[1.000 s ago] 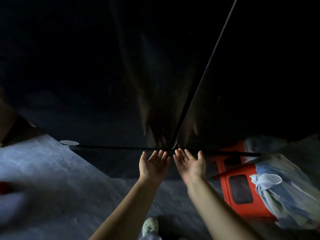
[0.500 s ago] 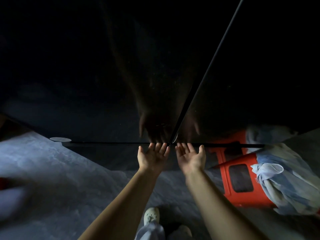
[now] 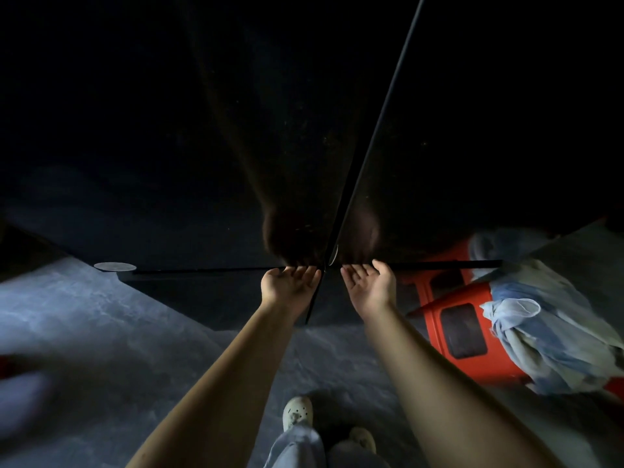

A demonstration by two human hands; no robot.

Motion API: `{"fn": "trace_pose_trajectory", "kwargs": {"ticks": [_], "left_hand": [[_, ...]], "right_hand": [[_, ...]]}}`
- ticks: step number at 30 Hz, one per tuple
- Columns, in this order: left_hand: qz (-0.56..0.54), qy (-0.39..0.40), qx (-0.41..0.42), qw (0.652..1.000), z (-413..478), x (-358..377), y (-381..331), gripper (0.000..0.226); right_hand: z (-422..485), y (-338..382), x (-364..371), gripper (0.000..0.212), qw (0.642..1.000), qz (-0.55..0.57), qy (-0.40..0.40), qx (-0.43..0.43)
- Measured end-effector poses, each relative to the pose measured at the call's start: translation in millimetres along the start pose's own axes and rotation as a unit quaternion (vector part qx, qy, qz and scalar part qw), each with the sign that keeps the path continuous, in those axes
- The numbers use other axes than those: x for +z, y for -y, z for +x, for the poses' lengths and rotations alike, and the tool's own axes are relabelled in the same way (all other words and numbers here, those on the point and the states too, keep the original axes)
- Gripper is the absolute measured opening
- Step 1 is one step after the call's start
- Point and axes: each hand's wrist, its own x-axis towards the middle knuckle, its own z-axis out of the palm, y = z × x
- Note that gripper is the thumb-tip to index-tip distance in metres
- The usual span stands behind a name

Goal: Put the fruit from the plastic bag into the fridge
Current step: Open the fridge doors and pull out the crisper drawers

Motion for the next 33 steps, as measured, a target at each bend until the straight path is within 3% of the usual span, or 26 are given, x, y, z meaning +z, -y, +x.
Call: {"fn": "trace_pose_trajectory", "kwargs": {"ticks": [20, 24, 29, 33], "left_hand": [[0.022, 0.012, 0.023, 0.999, -2.1, -15.6, 3.1, 0.056], [0.05, 0.009, 0.018, 0.999, -16.0, -34.8, 11.2, 0.038], [0.051, 0.049, 0.009, 0.997, -30.7, -73.3, 18.6, 0.04], [0.072, 0.079, -0.004, 0.994, -37.5, -85.4, 15.7, 0.047]], "right_hand": [[1.2, -3.0, -11.8, 0.043, 0.999, -0.021, -0.009, -0.027], [-12.6, -3.8, -40.5, 0.034, 0.999, -0.034, 0.014, -0.012], [-22.0, 4.0, -57.1, 0.045, 0.996, -0.077, 0.048, 0.008], [-26.6, 4.2, -58.1, 0.035, 0.996, -0.065, 0.062, 0.015]]}}
